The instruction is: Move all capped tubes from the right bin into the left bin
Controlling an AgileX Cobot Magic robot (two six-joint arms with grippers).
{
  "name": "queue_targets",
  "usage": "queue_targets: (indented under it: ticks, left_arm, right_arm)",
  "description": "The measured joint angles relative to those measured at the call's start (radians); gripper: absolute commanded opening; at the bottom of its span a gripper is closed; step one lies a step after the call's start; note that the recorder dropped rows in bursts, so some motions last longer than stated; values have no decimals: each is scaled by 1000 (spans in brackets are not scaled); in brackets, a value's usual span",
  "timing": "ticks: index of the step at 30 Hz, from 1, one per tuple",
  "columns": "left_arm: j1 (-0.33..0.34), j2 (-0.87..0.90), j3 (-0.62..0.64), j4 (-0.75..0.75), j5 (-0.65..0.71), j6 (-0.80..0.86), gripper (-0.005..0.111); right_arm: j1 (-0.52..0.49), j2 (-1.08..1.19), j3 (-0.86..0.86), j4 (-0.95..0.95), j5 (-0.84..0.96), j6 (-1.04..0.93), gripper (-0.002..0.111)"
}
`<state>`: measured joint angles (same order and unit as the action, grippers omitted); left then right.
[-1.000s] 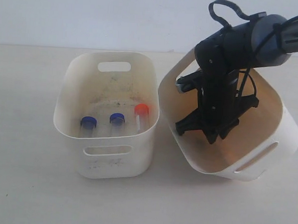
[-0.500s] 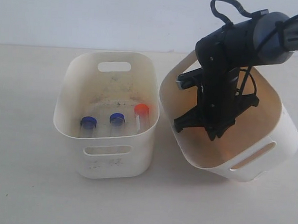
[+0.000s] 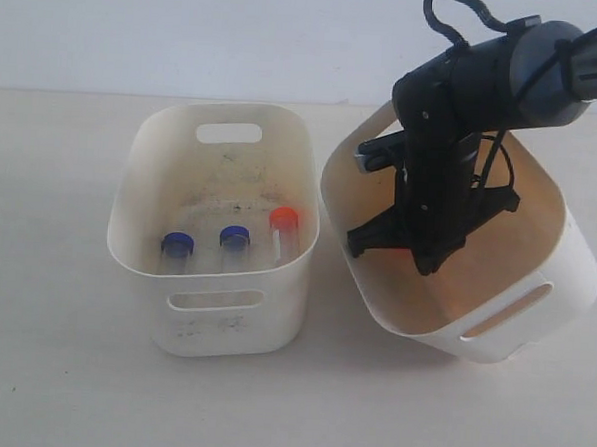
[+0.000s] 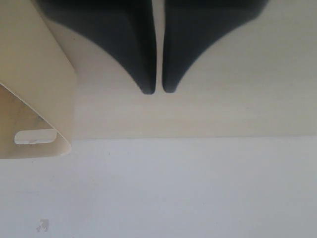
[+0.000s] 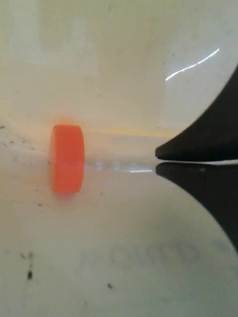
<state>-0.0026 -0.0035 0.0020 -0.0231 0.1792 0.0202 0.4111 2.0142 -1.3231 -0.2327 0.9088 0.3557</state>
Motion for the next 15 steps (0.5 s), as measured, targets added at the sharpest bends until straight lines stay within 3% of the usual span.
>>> queue_targets:
  ticks: [2,6,8,15]
  left_arm:
    - [0,0,0,0,0,0,4]
    - [0,0,0,0,0,0,4]
    - [0,0,0,0,0,0,4]
    - [0,0,0,0,0,0,4]
  right_arm:
    - [0,0,0,0,-7,7,16]
    - [0,0,0,8,-23,13,56]
    - [0,5,0,8,-35,13,70]
    - [-1,4,-2,7,-42,13,55]
